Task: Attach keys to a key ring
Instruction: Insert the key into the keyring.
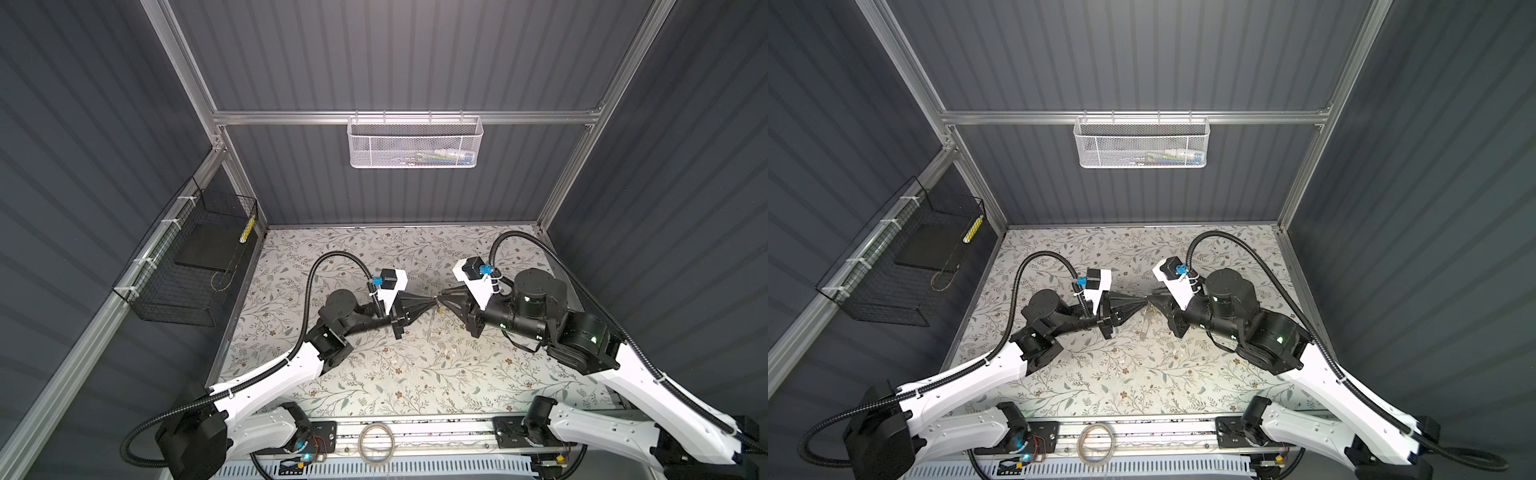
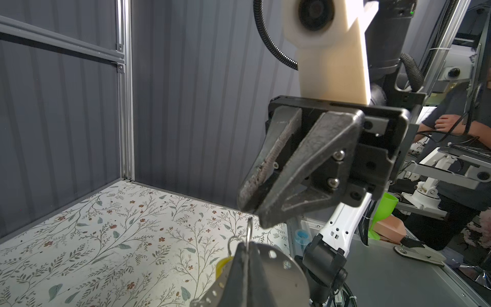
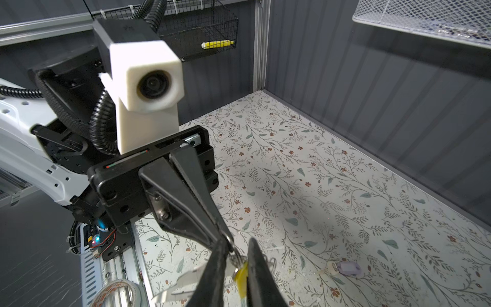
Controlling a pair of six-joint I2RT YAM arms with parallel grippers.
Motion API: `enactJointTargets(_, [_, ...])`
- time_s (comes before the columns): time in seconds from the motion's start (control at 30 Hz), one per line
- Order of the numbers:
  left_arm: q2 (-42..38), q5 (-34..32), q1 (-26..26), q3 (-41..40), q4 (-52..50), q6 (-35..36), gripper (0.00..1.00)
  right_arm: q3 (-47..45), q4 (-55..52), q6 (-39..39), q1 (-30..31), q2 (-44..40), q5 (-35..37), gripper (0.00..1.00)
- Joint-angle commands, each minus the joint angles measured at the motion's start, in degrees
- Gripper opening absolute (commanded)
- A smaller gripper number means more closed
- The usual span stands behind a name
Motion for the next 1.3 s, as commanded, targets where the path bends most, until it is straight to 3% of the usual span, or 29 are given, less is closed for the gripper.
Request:
enactJointTargets(0.0, [-0.35, 1.30, -0.38, 2.27, 0.82, -0.56, 0.00, 0.80, -1.30, -0.34, -0.44, 0.02, -1.48, 0.18])
enactJointTargets(0.3, [0.16, 3.42, -0.38, 3.27, 1.00, -1.44, 0.00, -0.07, -1.07, -0.07, -1.59, -0.14, -6.54, 0.21])
enactJointTargets(0.63, [0.95, 4.56, -0.41, 4.03, 0.99, -1.79, 0.00, 1.33, -2.08, -0.80, -2.69, 0.58, -10.89, 0.01])
enactJointTargets(1.17, [0.94, 4.29, -0.39, 5.18, -1.90, -1.18, 0.00, 5.29, -7.63, -3.71, -3.35, 1.49, -12.56, 0.00])
enactJointTargets(1.27, [-0.02, 3.09, -0.37, 7.42, -10.29, 2.03, 0.13, 7.48, -10.87, -4.91, -3.43, 2.75, -12.55, 0.00])
